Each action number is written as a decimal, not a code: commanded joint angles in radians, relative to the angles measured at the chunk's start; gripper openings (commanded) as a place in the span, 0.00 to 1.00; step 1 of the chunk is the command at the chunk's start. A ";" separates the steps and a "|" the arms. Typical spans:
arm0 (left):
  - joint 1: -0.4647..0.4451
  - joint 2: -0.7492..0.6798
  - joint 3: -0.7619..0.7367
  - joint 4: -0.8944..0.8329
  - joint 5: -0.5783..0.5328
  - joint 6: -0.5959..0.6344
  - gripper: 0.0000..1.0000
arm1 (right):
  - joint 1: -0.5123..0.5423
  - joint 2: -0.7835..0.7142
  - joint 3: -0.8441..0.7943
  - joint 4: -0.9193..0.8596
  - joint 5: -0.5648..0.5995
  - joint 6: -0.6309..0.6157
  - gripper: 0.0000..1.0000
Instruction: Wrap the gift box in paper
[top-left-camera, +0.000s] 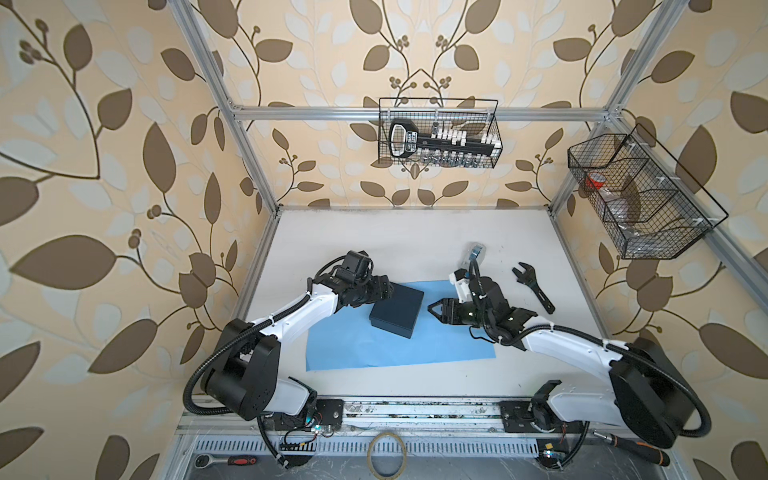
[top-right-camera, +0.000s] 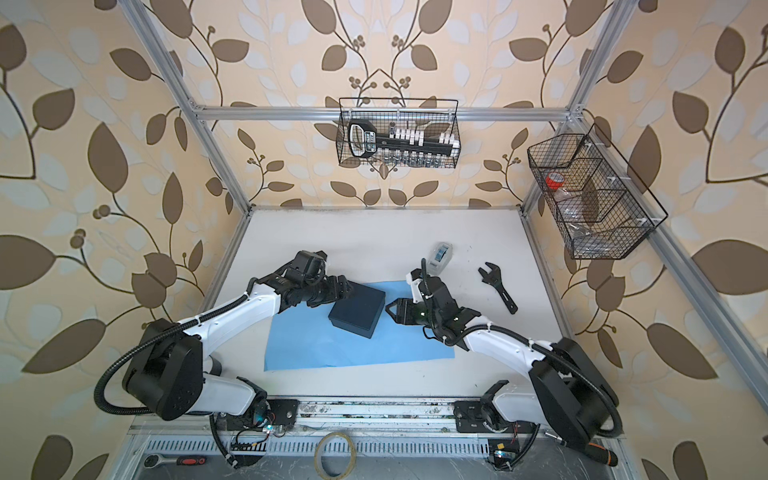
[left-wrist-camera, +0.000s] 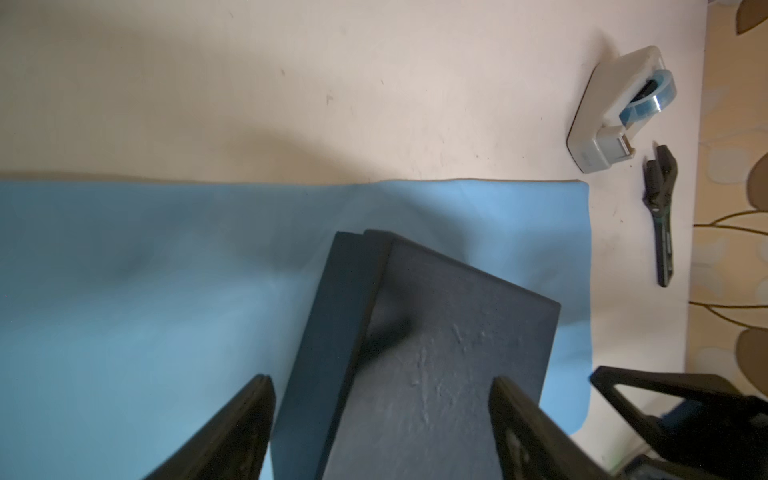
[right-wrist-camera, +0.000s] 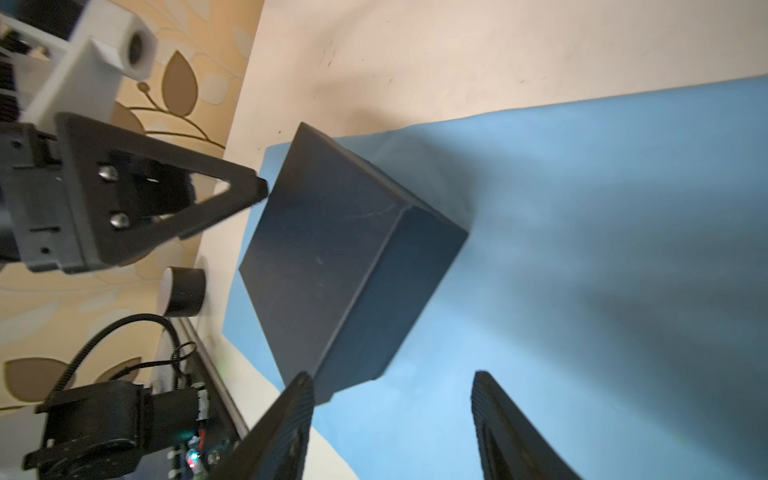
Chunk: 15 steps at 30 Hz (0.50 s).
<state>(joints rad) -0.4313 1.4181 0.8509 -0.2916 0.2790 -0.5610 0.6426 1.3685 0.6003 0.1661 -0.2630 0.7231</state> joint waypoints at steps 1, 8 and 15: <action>0.003 -0.022 -0.039 0.064 0.167 -0.025 0.73 | 0.038 0.110 0.058 0.138 -0.039 0.091 0.64; 0.003 -0.134 -0.159 0.111 0.244 -0.086 0.62 | 0.044 0.187 0.130 0.101 -0.079 0.066 0.62; 0.003 -0.187 -0.203 0.086 0.215 -0.087 0.61 | 0.062 0.198 0.129 0.078 -0.093 0.067 0.59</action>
<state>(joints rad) -0.4301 1.2900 0.6693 -0.2317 0.4675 -0.6369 0.6819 1.5536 0.7074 0.2451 -0.3119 0.7822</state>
